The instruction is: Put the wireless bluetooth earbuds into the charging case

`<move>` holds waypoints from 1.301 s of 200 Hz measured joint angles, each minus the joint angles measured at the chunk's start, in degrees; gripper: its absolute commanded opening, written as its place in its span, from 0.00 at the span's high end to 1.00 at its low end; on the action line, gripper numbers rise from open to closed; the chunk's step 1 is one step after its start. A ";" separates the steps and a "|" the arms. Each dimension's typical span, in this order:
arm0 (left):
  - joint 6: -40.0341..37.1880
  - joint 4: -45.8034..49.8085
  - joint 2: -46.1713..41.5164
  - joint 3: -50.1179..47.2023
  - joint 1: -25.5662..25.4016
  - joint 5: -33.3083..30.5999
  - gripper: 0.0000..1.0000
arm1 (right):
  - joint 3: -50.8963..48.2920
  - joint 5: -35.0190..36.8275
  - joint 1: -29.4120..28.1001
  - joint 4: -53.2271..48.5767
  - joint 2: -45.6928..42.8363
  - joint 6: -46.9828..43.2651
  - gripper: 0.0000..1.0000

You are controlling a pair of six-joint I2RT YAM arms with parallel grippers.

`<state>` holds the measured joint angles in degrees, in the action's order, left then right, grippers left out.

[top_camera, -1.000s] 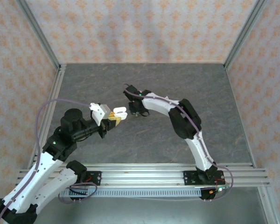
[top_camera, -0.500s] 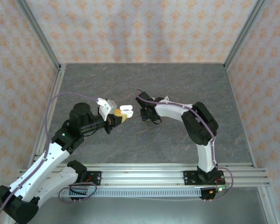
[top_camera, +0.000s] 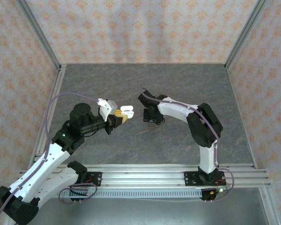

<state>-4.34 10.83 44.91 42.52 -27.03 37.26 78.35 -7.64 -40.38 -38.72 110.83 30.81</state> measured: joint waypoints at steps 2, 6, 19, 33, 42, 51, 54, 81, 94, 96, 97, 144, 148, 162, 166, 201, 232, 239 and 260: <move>0.00 0.00 -0.02 0.00 0.00 0.00 1.00 | 0.00 -0.15 0.02 0.04 -0.07 0.22 0.50; -0.02 0.00 -0.04 0.00 0.00 0.00 1.00 | 0.00 -0.39 0.04 0.11 -0.20 0.72 0.50; -0.02 0.00 -0.13 0.00 0.00 0.00 1.00 | 0.00 -1.01 0.09 0.55 -0.33 1.84 0.50; -0.07 0.02 -0.20 0.00 0.00 0.00 1.00 | 0.00 -1.42 0.09 0.61 -0.31 2.82 0.50; -0.22 0.07 -0.22 0.00 0.00 0.00 1.00 | 0.00 -1.46 0.11 0.63 -0.31 3.32 0.51; -0.24 0.17 -0.28 0.00 0.00 -0.02 1.00 | 0.02 -1.46 0.20 0.63 -0.31 3.98 0.51; -0.26 0.24 -0.33 0.00 0.00 0.00 1.00 | 0.02 -1.46 0.24 0.63 -0.31 4.17 0.51; -0.68 0.52 -1.05 0.00 0.00 -0.02 1.00 | 0.28 -1.42 1.11 0.70 0.04 5.84 0.51; -0.72 0.52 -1.42 0.00 0.00 0.00 1.00 | 0.68 -1.40 1.57 0.92 0.61 6.36 0.52; -0.72 0.50 -1.44 0.00 0.00 -0.02 1.00 | 0.74 -1.40 1.62 0.96 0.74 6.51 0.52; -0.72 0.52 -1.46 0.00 0.00 -0.02 1.00 | 0.79 -1.38 1.62 0.96 0.79 6.54 0.52; -1.75 0.79 -1.79 0.00 0.00 -0.02 1.00 | 2.36 -1.73 1.97 1.51 3.58 7.13 0.55; -1.77 0.83 -1.79 0.00 0.00 -0.02 1.00 | 2.40 -1.81 1.97 1.53 3.69 7.10 0.55; -1.79 1.01 -1.77 0.00 0.00 -0.02 1.00 | 2.80 -1.90 1.97 1.55 4.35 7.21 0.57; -1.79 1.03 -1.77 0.00 0.00 -0.02 1.00 | 2.97 -1.97 1.97 1.55 4.59 7.13 0.58; -2.27 1.62 -1.64 0.00 0.00 -0.02 1.00 | 3.76 -1.84 1.97 0.42 5.11 7.23 0.69; -2.78 1.51 -1.29 -0.04 0.00 0.11 1.00 | 4.39 -2.08 1.97 0.72 5.53 6.67 0.75; -2.82 1.20 -1.18 -0.20 0.00 0.35 1.00 | 4.57 -2.12 1.97 0.74 5.62 6.49 0.76; -2.80 -0.04 -0.79 -1.42 0.00 1.46 1.00 | 4.98 -2.49 1.97 1.03 5.86 5.99 0.78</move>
<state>-7.14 10.79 44.12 41.10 -27.03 38.72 83.33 -10.13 -38.41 -37.69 116.68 36.80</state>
